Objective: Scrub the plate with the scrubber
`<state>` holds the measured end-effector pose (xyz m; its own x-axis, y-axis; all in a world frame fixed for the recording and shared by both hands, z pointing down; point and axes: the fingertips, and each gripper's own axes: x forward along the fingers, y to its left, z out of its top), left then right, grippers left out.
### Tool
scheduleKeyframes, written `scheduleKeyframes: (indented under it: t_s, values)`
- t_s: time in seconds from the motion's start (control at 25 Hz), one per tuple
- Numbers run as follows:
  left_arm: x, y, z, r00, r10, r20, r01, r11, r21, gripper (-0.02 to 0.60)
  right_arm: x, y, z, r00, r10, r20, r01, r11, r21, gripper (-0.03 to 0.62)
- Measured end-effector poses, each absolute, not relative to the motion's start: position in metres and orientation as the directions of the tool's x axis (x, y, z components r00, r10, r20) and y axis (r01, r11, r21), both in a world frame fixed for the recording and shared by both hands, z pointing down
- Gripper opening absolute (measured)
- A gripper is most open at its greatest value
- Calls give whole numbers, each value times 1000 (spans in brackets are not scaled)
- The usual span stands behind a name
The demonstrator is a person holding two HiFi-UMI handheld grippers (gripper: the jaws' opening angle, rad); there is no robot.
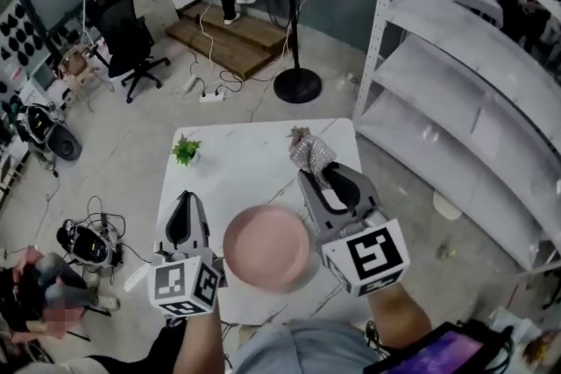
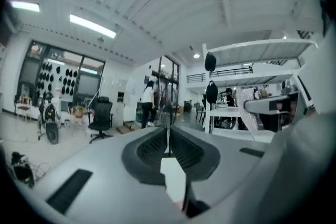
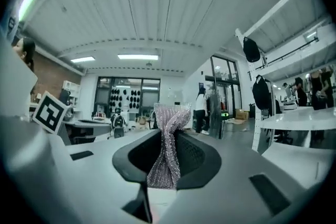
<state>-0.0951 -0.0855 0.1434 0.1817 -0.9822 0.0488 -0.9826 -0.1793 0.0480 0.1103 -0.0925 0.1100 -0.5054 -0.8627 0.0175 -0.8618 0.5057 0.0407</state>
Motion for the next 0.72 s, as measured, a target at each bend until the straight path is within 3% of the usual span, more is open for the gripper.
scheduleKeyframes:
  t_s: [0.16,0.72]
  values:
    - [-69,-77,97,181,-983,-36,-983,-181,-21,14,103,-84,96,-509,-860,-40,-860,507,57,98]
    - [-51,-66,90,219,-975,-33,-975,-217,-44,9,100,-70,95,-491,-867,-79,-870,485,87,88]
